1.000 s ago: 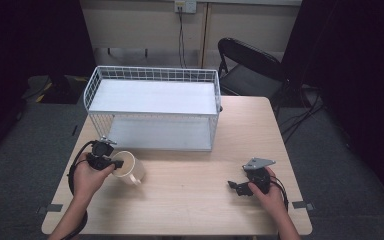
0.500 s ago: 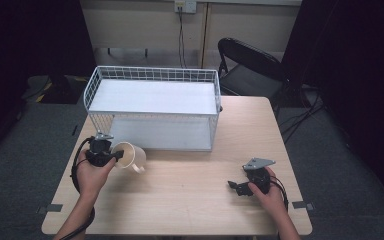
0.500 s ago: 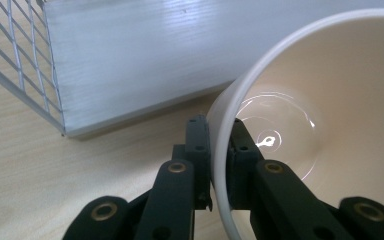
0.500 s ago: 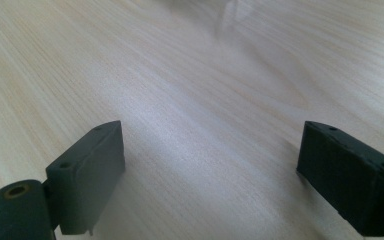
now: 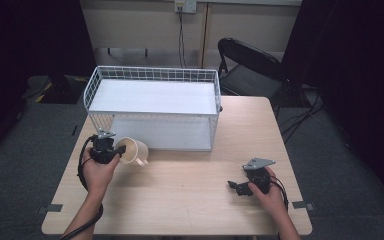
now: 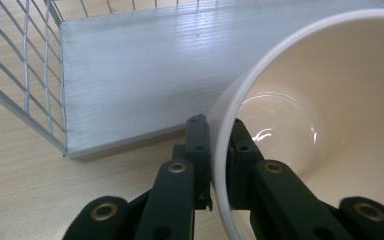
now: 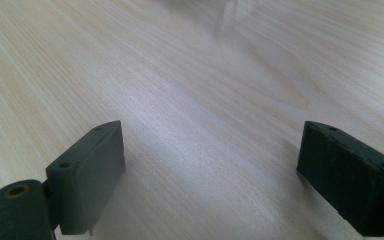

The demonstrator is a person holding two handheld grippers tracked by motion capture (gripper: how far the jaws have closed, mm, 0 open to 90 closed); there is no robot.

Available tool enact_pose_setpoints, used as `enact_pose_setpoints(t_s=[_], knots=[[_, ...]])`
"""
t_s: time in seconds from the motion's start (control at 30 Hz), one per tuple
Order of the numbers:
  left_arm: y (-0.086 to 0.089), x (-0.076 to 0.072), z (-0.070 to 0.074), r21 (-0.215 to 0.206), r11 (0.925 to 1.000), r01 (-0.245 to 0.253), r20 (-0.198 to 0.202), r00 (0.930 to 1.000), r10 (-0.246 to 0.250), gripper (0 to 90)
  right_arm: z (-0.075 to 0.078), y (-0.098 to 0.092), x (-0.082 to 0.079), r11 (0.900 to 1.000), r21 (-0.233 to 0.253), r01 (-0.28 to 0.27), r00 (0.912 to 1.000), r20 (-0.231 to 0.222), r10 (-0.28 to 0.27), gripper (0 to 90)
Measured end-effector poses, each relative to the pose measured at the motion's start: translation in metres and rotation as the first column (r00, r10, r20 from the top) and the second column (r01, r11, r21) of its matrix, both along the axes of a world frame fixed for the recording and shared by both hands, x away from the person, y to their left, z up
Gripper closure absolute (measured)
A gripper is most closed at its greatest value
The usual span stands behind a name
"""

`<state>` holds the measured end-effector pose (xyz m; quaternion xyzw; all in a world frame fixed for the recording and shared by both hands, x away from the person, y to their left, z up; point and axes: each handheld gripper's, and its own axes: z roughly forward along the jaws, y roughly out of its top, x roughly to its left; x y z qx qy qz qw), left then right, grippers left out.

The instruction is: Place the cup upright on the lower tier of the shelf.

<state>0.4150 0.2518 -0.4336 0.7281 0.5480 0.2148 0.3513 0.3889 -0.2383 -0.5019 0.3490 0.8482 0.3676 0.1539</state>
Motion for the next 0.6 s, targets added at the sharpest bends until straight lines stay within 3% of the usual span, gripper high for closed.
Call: enact_pose_setpoints(t_s=[0.6], knots=[[-0.0083,0.0083,-0.0049,-0.02,0.9966,-0.08,0.081,0.9934,0.082,83.7,0.0,0.0,0.0,1.0,0.0,0.0,1.0,-0.001,0.0,10.9]])
